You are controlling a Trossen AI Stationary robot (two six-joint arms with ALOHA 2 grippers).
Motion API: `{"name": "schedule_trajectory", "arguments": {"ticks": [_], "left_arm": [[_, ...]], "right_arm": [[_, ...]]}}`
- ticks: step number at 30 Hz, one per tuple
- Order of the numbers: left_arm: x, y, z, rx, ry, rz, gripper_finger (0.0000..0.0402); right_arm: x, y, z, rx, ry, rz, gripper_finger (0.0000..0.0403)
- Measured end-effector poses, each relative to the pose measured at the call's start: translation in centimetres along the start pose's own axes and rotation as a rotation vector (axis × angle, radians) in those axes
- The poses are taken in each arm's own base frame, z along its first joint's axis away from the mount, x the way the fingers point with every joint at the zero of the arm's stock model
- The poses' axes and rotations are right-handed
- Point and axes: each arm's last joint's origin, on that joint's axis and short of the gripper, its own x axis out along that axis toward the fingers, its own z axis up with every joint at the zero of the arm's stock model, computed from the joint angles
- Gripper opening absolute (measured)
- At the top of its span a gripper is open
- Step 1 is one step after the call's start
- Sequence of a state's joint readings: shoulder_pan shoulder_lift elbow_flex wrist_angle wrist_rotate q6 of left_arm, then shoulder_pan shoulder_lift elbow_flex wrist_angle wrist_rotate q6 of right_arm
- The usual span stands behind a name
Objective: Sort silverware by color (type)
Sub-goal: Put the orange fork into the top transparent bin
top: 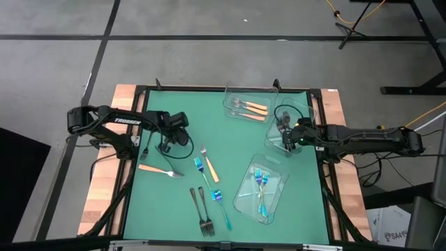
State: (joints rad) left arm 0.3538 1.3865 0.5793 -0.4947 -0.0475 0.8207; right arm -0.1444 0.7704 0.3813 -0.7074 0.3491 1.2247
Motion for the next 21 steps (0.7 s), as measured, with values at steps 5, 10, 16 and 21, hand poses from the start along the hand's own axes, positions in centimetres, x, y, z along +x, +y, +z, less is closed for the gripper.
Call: {"name": "schedule_trajectory", "arguments": {"ticks": [5,10,16,21], "left_arm": [[0.0,0.03,0.02,-0.028,0.001,0.006,0.0047],[0.01,0.05,-0.02,-0.096,0.002,0.005,0.0042],[0.02,0.09,-0.08,-0.262,-0.008,-0.009,0.0028],[0.03,0.15,-0.14,-0.381,-0.011,-0.015,0.0025]], "right_arm": [[0.0,0.0,0.0,0.0,0.0,0.0,0.0056],[0.0,0.0,0.0,0.0,-0.001,0.0,0.0056],[0.0,0.0,0.0,0.0,0.0,0.0,0.0056],[0.0,0.01,0.0,0.0,0.0,0.001,0.0056]]}}
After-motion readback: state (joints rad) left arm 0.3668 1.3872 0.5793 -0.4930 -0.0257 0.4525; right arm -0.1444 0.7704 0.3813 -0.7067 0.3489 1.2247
